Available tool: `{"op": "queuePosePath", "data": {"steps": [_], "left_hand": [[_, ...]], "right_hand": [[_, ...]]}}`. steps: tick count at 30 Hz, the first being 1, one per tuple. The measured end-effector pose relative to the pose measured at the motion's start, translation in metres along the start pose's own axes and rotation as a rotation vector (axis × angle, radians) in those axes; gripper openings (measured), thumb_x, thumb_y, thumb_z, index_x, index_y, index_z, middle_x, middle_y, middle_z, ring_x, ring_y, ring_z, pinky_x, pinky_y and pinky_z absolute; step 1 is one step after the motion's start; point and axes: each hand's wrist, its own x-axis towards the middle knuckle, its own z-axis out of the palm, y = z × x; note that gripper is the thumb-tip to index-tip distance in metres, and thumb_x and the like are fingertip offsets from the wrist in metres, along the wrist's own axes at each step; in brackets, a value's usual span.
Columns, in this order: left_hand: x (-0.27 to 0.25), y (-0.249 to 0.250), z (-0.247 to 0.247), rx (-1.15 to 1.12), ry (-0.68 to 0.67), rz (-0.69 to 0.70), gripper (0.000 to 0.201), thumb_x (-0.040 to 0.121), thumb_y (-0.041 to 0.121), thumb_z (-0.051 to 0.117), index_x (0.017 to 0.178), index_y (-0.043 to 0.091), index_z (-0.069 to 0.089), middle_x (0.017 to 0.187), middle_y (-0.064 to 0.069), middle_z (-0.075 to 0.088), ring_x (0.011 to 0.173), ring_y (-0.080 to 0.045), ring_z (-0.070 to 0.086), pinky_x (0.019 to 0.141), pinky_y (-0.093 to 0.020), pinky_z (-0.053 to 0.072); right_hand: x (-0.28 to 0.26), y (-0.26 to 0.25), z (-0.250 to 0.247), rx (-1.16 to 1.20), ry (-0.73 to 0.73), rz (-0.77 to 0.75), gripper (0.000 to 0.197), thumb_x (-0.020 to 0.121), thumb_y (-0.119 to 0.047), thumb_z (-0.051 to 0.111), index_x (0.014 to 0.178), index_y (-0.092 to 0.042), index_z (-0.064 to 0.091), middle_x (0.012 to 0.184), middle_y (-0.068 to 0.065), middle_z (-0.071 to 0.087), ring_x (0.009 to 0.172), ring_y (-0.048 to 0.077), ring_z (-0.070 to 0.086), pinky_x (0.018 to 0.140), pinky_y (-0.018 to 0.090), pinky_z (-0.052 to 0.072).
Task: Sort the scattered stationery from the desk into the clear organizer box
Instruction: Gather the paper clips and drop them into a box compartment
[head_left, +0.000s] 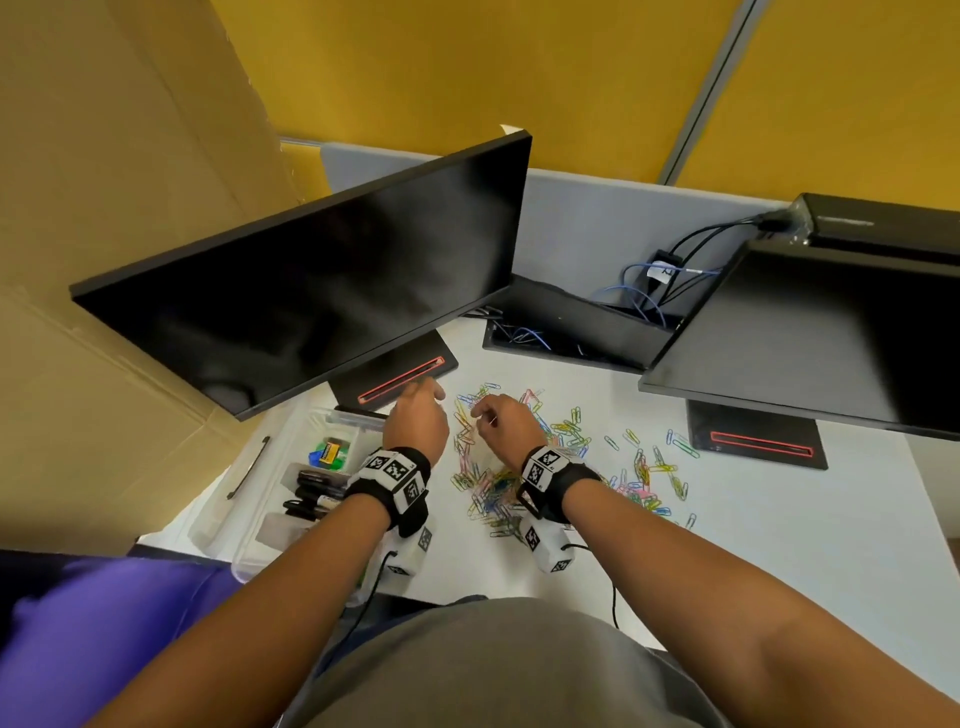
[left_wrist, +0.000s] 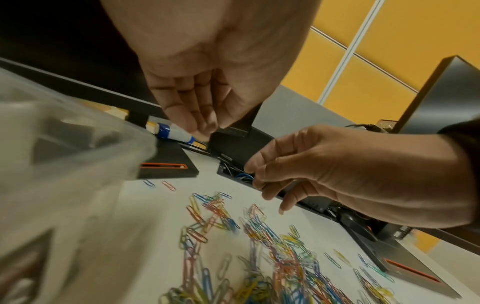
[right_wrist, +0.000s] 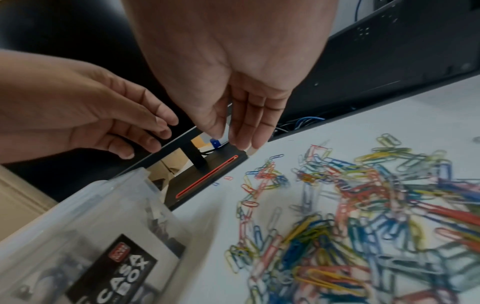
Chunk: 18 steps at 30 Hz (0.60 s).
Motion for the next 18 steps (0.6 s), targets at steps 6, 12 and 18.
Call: {"op": "queuePosePath", "data": {"steps": [6, 12, 18], "left_hand": [[0.004, 0.023, 0.034, 0.059, -0.104, -0.010, 0.031, 0.094, 0.011, 0.051, 0.123, 0.016, 0.056, 0.127, -0.009, 0.053, 0.108, -0.030, 0.059, 0.090, -0.039, 0.048], [0.017, 0.028, 0.071, 0.101, -0.198, -0.065, 0.043, 0.092, 0.010, 0.053, 0.135, 0.011, 0.050, 0.136, -0.013, 0.045, 0.114, -0.034, 0.057, 0.097, -0.041, 0.047], [0.042, 0.016, 0.099, 0.220, -0.268, -0.154, 0.052, 0.095, 0.019, 0.052, 0.144, 0.011, 0.038, 0.156, -0.014, 0.025, 0.134, -0.033, 0.040, 0.111, -0.042, 0.034]], "right_hand": [[-0.005, 0.043, -0.015, -0.102, -0.085, 0.053, 0.024, 0.092, -0.012, 0.056, 0.114, -0.014, 0.066, 0.114, 0.010, 0.060, 0.100, 0.027, 0.061, 0.085, 0.034, 0.050], [-0.005, 0.074, -0.024, -0.242, -0.207, 0.065, 0.041, 0.093, -0.013, 0.056, 0.134, -0.014, 0.056, 0.133, 0.014, 0.049, 0.122, 0.030, 0.052, 0.101, 0.037, 0.046], [0.008, 0.095, -0.027, -0.340, -0.296, 0.090, 0.050, 0.093, -0.013, 0.055, 0.142, -0.009, 0.046, 0.146, 0.017, 0.039, 0.131, 0.037, 0.042, 0.107, 0.041, 0.039]]}}
